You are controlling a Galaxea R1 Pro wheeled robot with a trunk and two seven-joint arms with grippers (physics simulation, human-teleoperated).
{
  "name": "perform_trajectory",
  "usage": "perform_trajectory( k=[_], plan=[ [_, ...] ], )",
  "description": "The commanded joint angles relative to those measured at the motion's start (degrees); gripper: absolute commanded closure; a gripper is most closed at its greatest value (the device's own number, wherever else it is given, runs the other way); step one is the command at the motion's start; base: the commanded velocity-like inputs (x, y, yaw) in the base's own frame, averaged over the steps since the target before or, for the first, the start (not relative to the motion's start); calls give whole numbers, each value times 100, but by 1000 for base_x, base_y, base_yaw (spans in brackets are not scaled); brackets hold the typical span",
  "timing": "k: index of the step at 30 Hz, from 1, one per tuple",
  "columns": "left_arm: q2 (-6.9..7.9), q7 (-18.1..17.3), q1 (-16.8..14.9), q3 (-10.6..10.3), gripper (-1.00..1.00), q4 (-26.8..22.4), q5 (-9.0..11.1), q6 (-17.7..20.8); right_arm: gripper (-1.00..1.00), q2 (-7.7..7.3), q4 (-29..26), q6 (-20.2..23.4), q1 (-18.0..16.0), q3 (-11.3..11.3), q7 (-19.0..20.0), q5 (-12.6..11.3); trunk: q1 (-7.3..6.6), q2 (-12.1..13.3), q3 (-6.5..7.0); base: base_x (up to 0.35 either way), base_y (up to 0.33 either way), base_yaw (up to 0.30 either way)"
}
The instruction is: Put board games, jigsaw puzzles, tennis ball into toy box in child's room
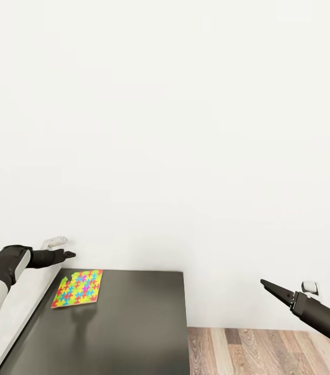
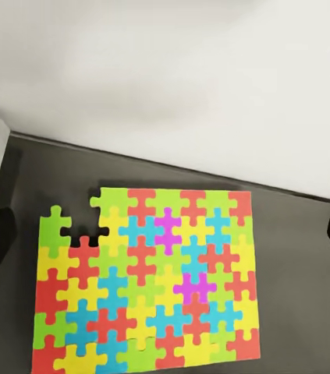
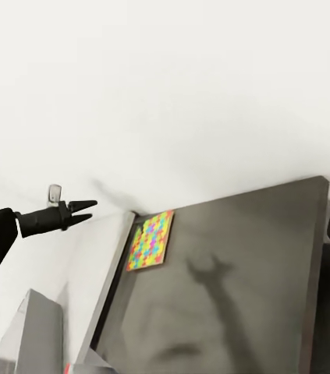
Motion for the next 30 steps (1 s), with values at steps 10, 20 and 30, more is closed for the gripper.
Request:
perform_trajectory(
  k=[10,20,30],
  plan=[
    [-15,29,-6,-1,-100,-16,-47,-42,-100,6,0,15,-6,-3,19,9,3,-13,-106,0,0,0],
    [-13,337,-6,8,-100,-67,-38,-39,-100,3,1,14,-6,-8,19,9,3,-13,-200,0,0,0],
    [-2,440,-6,15,-100,-173,-28,-19,-100,1,1,14,-6,-9,19,9,3,-13,-293,0,0,0]
  ],
)
